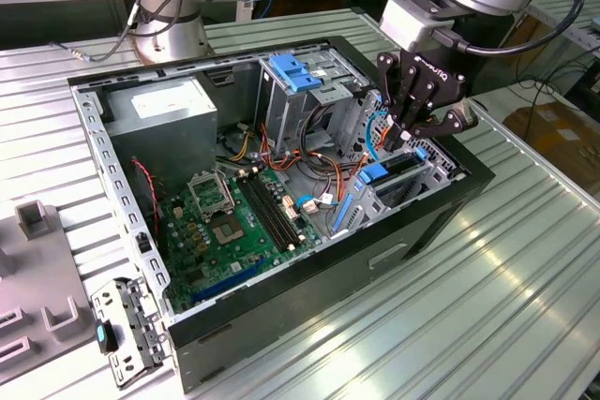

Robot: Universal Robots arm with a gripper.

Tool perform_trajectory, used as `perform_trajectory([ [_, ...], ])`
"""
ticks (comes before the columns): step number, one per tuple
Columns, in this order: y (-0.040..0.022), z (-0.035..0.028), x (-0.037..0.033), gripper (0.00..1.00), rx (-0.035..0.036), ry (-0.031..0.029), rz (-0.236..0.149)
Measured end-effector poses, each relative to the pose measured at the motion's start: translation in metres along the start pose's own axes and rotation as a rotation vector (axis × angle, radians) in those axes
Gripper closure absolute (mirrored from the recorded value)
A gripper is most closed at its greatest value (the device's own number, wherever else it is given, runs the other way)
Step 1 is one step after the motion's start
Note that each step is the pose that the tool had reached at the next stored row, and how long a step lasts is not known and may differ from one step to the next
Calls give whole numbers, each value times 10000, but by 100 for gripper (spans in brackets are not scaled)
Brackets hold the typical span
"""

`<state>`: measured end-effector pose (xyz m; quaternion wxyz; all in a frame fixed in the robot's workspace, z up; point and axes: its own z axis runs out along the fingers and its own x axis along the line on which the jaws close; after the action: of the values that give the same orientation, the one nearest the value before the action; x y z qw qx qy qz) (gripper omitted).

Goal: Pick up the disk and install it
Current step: 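Insert the first disk wire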

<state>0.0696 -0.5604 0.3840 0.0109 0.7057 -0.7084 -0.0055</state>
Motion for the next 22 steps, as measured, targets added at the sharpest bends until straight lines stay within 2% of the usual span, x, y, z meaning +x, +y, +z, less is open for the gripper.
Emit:
perform_trajectory([
  [3,-25,1,0,89,0,-2,-4],
  [4,-69,-1,0,89,-6,-1,-5],
  [8,-289,-6,-1,89,-52,4,-8],
  [10,-376,-8,-3,89,-69,6,-11],
  [12,-485,-9,-5,89,-112,7,-23],
  [13,-572,-9,-5,89,-150,8,-44],
  [14,-615,-10,-5,89,-164,9,-110],
  [15,-631,-11,-6,89,-172,-1,-447],
  [17,-632,-18,-7,89,-172,8,-695],
  [22,-636,-90,-36,89,-170,22,-1055],
])
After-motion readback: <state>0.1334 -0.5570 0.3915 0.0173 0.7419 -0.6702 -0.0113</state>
